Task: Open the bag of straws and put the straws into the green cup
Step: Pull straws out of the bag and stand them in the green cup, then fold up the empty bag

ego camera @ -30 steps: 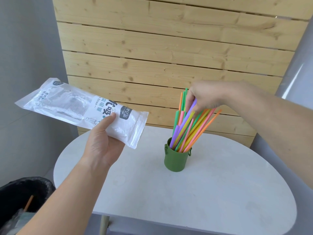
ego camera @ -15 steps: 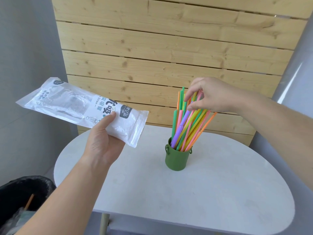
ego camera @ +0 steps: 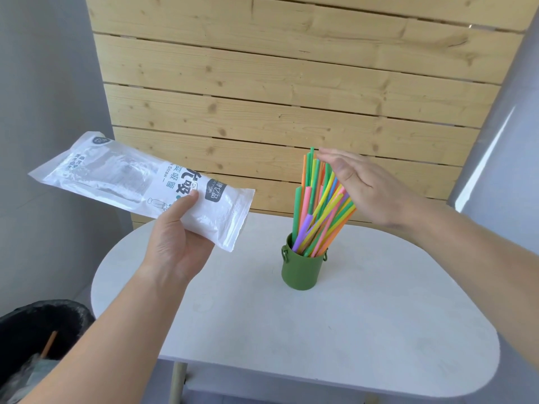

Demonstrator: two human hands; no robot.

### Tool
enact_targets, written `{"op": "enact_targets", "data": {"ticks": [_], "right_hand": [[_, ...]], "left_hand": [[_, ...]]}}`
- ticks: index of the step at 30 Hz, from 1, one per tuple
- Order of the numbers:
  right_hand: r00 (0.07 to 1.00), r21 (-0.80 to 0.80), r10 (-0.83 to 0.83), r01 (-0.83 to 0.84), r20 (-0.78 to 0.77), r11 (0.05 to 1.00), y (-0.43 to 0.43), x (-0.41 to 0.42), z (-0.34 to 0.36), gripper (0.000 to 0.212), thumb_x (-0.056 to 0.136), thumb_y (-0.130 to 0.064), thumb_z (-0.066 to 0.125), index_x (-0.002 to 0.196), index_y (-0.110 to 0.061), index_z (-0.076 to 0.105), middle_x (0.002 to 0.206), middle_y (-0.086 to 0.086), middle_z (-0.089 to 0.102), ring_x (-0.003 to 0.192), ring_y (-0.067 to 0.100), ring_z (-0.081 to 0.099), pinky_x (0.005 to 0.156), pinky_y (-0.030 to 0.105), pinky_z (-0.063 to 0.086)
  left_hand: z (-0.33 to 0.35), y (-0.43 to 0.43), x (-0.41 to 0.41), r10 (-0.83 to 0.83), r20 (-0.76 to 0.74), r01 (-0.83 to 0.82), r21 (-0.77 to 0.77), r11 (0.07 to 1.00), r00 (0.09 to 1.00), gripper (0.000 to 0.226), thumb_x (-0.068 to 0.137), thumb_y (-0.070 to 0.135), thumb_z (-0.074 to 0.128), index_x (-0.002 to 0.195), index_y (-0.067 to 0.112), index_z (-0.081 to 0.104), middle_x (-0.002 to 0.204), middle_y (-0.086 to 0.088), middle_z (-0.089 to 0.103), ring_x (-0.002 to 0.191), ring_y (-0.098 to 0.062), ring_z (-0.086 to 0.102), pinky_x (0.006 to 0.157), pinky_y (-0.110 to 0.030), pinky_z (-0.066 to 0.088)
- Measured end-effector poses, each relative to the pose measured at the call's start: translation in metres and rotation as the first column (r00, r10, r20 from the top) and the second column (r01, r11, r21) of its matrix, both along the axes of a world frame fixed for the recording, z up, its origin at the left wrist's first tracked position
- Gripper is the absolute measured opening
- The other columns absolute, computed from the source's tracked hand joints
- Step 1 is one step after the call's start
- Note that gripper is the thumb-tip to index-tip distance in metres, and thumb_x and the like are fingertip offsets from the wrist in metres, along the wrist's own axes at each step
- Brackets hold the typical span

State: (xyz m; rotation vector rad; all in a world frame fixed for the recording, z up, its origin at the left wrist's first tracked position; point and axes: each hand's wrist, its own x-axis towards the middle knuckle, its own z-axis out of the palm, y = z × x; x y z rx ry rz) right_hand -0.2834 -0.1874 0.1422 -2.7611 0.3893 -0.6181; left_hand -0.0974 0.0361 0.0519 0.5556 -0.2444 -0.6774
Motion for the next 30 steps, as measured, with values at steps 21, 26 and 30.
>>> {"op": "enact_targets", "data": {"ticks": [21, 26, 30], "right_hand": [[0.948, 0.389, -0.199, 0.091, 0.247, 0.917, 0.145, 0.008, 0.017, 0.038, 0.093, -0.055, 0.053, 0.114, -0.024, 0.063, 0.103, -0.011, 0.069, 0.090, 0.008, 0.068, 0.080, 0.029, 0.054], [0.999, 0.936, -0.039, 0.035, -0.023, 0.350, 0.184, 0.061, -0.024, 0.041, 0.099, -0.044, 0.055, 0.098, -0.008, 0.073, 0.093, 0.016, 0.078, 0.081, 0.036, 0.076, 0.077, 0.046, 0.063], [0.999, 0.976, -0.025, -0.039, 0.045, 0.216, 0.208, 0.085, -0.050, 0.026, 0.102, -0.024, 0.055, 0.100, -0.002, 0.069, 0.083, 0.013, 0.075, 0.067, 0.028, 0.074, 0.062, 0.038, 0.061]], "left_hand": [[0.030, 0.052, -0.024, -0.065, 0.025, 0.063, 0.087, 0.994, 0.998, 0.047, 0.099, 0.013, 0.058, 0.146, 0.005, 0.057, 0.140, -0.014, 0.067, 0.127, -0.033, 0.066, 0.109, -0.052, 0.048], [0.029, 0.103, -0.027, -0.122, 0.024, 0.115, 0.197, 0.974, 0.992, 0.032, 0.100, 0.014, 0.055, 0.128, 0.003, 0.065, 0.129, -0.020, 0.072, 0.118, -0.038, 0.070, 0.105, -0.054, 0.050], [0.022, 0.142, -0.010, -0.046, -0.029, 0.053, 0.306, 0.951, 0.999, 0.043, 0.101, 0.025, 0.059, 0.138, 0.005, 0.061, 0.134, -0.020, 0.069, 0.126, -0.040, 0.065, 0.113, -0.057, 0.042]]}}
